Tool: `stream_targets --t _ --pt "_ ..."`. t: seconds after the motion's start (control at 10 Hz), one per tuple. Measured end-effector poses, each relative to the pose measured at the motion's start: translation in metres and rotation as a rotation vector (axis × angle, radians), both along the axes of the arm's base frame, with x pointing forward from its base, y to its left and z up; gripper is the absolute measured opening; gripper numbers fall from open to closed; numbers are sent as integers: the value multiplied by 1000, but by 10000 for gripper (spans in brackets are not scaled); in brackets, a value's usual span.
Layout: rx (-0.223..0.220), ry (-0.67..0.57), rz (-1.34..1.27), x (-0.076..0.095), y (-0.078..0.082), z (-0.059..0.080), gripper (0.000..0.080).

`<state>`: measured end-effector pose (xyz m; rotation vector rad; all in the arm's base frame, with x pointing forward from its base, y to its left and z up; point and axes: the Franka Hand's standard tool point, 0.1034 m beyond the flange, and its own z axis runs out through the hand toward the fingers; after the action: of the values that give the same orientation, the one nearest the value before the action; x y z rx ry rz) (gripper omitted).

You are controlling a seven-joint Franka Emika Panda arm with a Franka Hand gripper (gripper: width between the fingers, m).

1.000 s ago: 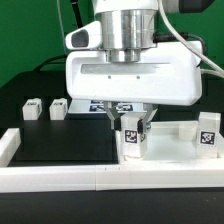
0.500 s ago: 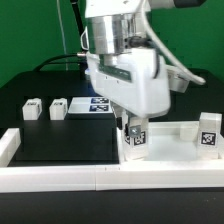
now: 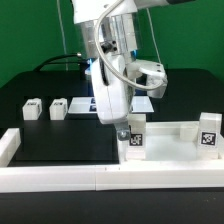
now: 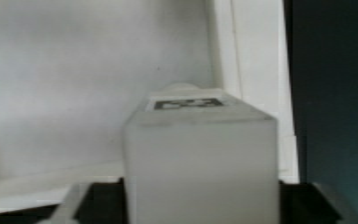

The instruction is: Assemble square table

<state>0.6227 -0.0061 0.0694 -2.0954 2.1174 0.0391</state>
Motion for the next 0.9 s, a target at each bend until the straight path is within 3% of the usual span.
stream_targets --t 0.1,0.2,0.3,0.6,0.9 --pt "-59 -9 203 -1 11 2 533" --pt "-78 -33 404 -2 24 4 616" --pt "-80 -43 516 -3 29 5 642" --pt "-98 -58 681 -3 25 3 648" --pt "-165 -112 1248 1 4 0 649"
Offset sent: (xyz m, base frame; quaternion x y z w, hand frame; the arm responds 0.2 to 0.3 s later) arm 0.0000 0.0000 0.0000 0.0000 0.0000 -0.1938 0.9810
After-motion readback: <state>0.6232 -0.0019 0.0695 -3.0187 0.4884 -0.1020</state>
